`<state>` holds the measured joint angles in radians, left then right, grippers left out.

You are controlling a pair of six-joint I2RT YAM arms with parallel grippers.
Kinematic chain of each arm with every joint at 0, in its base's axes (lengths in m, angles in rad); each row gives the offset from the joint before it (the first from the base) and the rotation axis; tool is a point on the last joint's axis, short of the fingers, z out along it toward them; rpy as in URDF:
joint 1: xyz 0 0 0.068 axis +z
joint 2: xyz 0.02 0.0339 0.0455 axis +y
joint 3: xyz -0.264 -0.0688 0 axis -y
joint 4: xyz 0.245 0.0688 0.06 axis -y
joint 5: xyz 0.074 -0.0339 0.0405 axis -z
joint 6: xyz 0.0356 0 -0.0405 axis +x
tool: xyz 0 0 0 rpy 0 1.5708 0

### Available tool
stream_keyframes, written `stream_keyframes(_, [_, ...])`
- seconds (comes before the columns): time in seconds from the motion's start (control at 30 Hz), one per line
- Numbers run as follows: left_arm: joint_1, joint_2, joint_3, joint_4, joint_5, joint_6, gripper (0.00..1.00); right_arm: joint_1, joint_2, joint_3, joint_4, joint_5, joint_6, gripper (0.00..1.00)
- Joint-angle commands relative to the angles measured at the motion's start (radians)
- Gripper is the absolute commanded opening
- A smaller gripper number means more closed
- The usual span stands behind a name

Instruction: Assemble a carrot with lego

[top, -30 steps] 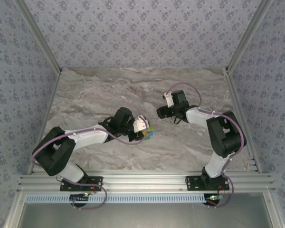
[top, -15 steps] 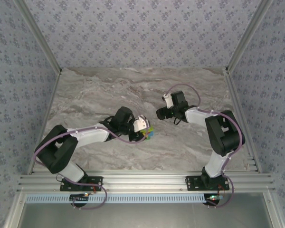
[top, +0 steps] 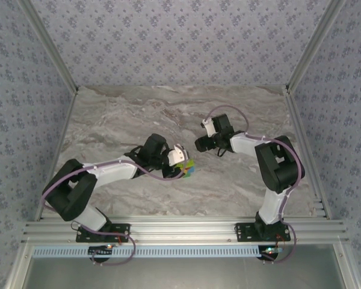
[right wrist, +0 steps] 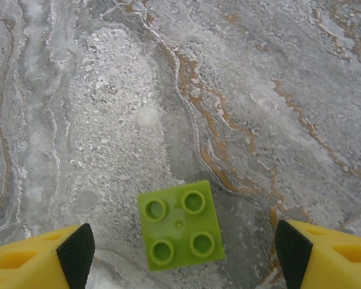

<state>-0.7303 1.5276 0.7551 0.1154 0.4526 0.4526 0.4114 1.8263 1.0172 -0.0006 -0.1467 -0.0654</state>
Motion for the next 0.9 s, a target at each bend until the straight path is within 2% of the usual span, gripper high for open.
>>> stream_keyframes(0.0, [0.016,-0.044,0.019,-0.031,0.056,-0.011,0.62,0.008,0.032,0.044,-0.053,0.003,-0.027,0.77])
stream_keyframes(0.07, [0.019,-0.050,0.022,-0.043,0.072,-0.014,0.66,0.012,0.040,0.053,-0.065,0.007,-0.030,0.74])
stream_keyframes(0.2, [0.021,-0.058,0.022,-0.049,0.075,-0.014,0.68,0.013,0.063,0.085,-0.103,0.015,-0.027,0.72])
stream_keyframes(0.33, [0.024,-0.074,0.018,-0.058,0.078,-0.015,0.76,0.024,0.085,0.109,-0.136,0.022,-0.033,0.70])
stream_keyframes(0.47, [0.031,-0.097,0.006,-0.056,0.077,-0.021,0.80,0.031,0.100,0.127,-0.157,0.029,-0.040,0.55])
stream_keyframes(0.6, [0.034,-0.123,-0.003,-0.054,0.080,-0.028,0.84,0.033,0.095,0.119,-0.153,0.024,-0.039,0.47])
stream_keyframes(0.73, [0.038,-0.152,-0.014,-0.051,0.080,-0.040,0.97,0.034,0.092,0.116,-0.161,0.020,-0.037,0.43])
stream_keyframes(0.87, [0.042,-0.191,-0.031,-0.044,0.076,-0.058,0.97,0.033,0.096,0.119,-0.164,0.018,-0.037,0.38])
